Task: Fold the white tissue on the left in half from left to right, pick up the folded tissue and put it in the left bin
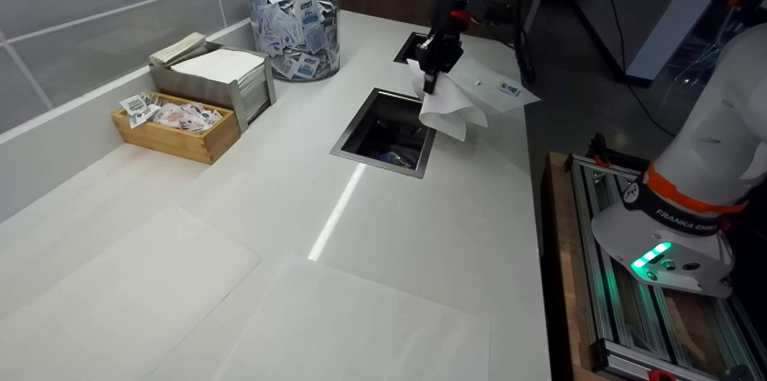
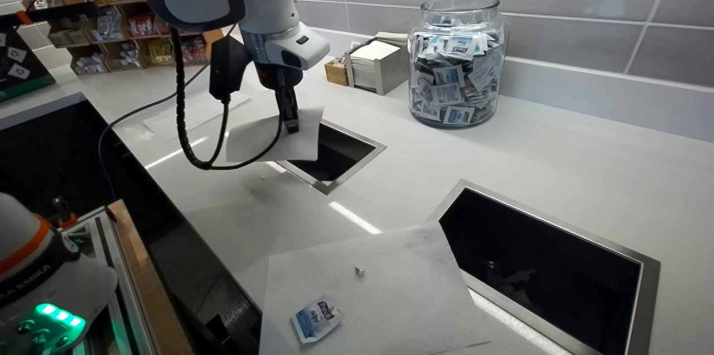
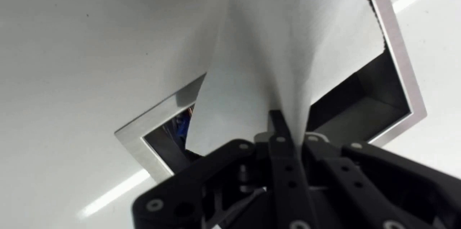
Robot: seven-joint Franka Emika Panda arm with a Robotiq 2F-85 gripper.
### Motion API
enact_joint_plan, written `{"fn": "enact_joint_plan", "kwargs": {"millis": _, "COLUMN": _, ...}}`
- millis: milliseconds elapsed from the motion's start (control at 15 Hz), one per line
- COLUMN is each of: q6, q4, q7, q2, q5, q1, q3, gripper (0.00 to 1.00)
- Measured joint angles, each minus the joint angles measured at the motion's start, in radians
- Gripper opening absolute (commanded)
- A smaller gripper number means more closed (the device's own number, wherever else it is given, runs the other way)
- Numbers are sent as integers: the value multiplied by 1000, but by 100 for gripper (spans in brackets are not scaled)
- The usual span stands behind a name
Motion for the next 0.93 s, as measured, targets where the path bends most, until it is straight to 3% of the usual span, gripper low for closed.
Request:
{"fn": "enact_joint_plan", "kwargs": {"millis": 267, "q6": 66, "q4": 19, "q7": -6, "q2": 6, "q5": 62, "q1": 0, "q3": -9, "gripper": 0}}
{"fn": "enact_joint_plan", "kwargs": {"millis": 667, "q6": 107, "q4": 67, "q7": -59, "q2": 79, "q5": 285, "q1": 6, "q3": -10, "gripper": 0}}
{"fn": "enact_joint_plan", "kwargs": {"millis": 933, "q6": 117, "q4": 97, "q7": -61, "q2": 140, "q5": 365, "q1": 4, "q3": -10, "gripper": 0}}
